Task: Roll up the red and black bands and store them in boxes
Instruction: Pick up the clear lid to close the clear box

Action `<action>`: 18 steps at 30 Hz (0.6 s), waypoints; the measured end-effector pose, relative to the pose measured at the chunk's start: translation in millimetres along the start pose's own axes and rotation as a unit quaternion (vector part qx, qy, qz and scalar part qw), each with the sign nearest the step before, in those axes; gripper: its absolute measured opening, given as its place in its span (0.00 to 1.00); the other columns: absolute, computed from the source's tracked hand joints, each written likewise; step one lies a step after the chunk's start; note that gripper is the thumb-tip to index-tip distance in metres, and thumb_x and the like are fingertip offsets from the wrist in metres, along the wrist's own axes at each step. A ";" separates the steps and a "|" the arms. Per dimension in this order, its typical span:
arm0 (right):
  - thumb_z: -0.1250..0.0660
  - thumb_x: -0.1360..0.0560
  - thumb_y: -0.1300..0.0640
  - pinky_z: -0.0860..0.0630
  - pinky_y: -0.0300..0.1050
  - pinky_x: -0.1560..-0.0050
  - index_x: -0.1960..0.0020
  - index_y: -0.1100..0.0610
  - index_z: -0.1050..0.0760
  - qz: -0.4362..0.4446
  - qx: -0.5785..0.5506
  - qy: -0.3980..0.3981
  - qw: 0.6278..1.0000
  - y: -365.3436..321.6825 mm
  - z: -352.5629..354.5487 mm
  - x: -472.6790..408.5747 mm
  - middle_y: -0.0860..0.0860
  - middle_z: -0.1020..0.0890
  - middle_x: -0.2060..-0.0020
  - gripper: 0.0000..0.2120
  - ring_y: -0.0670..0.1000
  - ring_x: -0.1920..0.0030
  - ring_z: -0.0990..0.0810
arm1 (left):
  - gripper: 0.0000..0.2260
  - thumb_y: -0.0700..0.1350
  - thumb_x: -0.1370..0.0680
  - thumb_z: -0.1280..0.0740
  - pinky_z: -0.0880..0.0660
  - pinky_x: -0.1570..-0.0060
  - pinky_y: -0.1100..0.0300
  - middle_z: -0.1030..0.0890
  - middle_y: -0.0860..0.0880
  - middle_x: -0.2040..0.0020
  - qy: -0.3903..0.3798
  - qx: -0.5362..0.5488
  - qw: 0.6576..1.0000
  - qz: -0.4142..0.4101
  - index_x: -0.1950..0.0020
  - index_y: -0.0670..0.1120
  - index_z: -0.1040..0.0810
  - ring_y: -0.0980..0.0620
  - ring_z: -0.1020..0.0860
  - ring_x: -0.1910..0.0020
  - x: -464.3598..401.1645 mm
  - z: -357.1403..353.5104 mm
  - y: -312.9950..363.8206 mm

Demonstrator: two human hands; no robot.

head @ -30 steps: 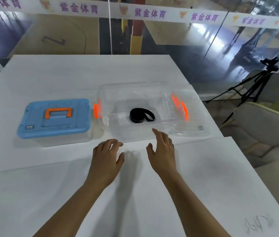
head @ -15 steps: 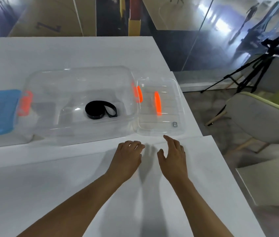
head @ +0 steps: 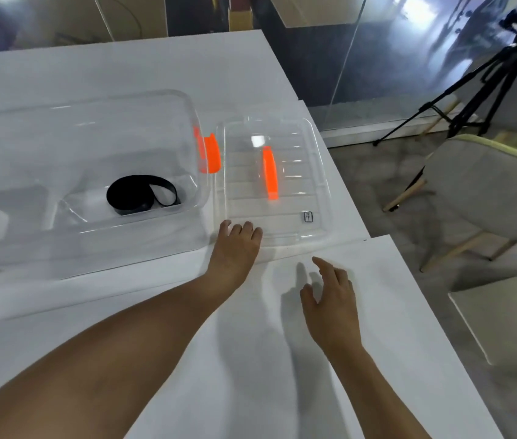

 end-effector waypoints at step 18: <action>0.32 0.21 0.44 0.24 0.58 0.45 0.33 0.61 0.32 -0.318 -0.028 0.088 0.944 107.1 43.9 62.7 0.61 0.21 0.40 0.26 0.66 0.41 0.21 | 0.24 0.38 0.33 0.24 0.22 0.52 0.54 0.16 0.50 0.45 0.047 0.255 0.956 -0.135 0.38 0.48 0.20 0.47 0.19 0.55 142.5 14.0 167.3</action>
Point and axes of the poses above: each hand's wrist, its own x-axis away from the middle knuckle, its own z-axis out of the back of the hand, y = z × x, the point moved 10 cm from there along -x, towards the middle knuckle
